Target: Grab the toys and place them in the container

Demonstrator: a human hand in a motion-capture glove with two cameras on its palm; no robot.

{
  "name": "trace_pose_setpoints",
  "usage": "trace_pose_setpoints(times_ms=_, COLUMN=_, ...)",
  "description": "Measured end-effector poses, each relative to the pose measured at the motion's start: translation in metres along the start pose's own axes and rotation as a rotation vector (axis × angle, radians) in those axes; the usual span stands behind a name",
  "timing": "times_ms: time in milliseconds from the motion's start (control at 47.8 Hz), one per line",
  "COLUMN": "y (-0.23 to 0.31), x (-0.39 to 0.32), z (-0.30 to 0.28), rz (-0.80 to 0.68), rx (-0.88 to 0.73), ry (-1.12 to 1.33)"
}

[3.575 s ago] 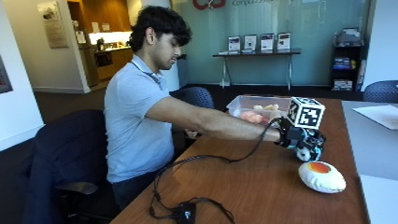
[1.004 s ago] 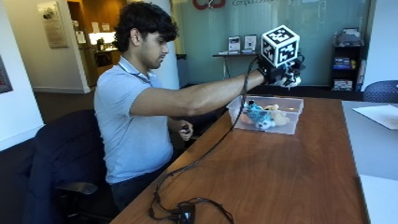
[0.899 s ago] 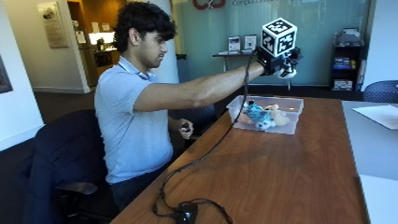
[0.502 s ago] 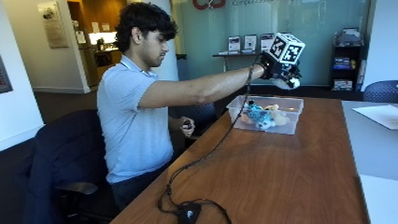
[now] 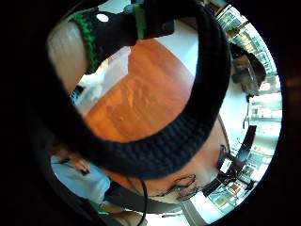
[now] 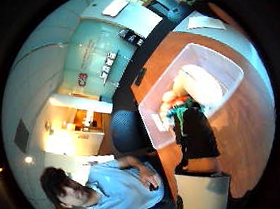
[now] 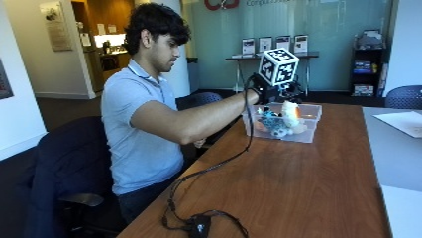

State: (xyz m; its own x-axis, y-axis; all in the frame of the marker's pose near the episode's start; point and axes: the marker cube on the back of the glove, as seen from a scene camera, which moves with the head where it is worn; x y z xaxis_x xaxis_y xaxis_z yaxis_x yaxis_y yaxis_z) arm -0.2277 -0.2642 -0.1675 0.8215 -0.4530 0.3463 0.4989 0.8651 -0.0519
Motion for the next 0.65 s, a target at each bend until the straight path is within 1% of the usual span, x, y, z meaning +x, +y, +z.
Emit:
trace_pose_setpoints(times_ms=84, y=0.044, x=0.006, z=0.003, rz=-0.015, rx=0.026, ry=0.004)
trace_pose_setpoints(times_ms=167, y=0.083, x=0.009, z=0.013, rz=-0.021, rx=0.016, ry=0.007)
trace_pose_setpoints(times_ms=397, y=0.176, x=0.004, z=0.073, rz=-0.021, rx=-0.14, ry=0.116)
trace_pose_setpoints(times_ms=502, y=0.206, x=0.01, z=0.088, rz=0.005, rx=-0.173, ry=0.164)
trace_pose_setpoints(times_ms=648, y=0.221, x=0.025, z=0.097, rz=0.024, rx=-0.126, ry=0.139)
